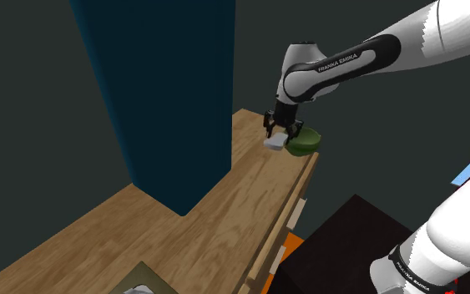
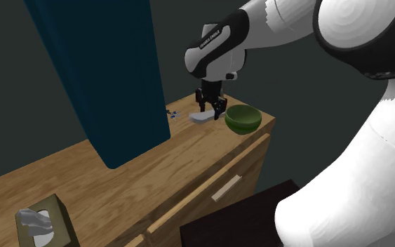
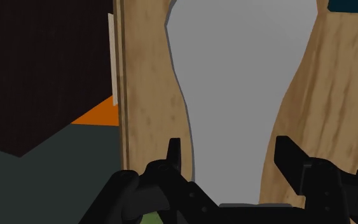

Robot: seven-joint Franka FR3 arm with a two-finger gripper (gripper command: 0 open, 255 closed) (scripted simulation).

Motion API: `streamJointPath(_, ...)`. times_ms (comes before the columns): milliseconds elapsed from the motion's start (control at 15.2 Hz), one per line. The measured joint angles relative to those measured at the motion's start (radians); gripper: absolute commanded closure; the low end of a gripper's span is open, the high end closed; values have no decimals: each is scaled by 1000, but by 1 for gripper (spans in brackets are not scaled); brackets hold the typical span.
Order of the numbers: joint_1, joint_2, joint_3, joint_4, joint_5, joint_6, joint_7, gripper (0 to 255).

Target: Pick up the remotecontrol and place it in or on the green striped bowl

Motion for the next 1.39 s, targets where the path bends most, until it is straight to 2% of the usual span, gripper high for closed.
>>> streamJointPath(462, -8, -40, -9, 42, 8, -82, -21, 255)
streamJointPath(792, -61, -26, -67, 63, 4, -90, -128, 255)
streamJointPath(1386, -162, 66, -168, 186, -3, -126, -324, 255)
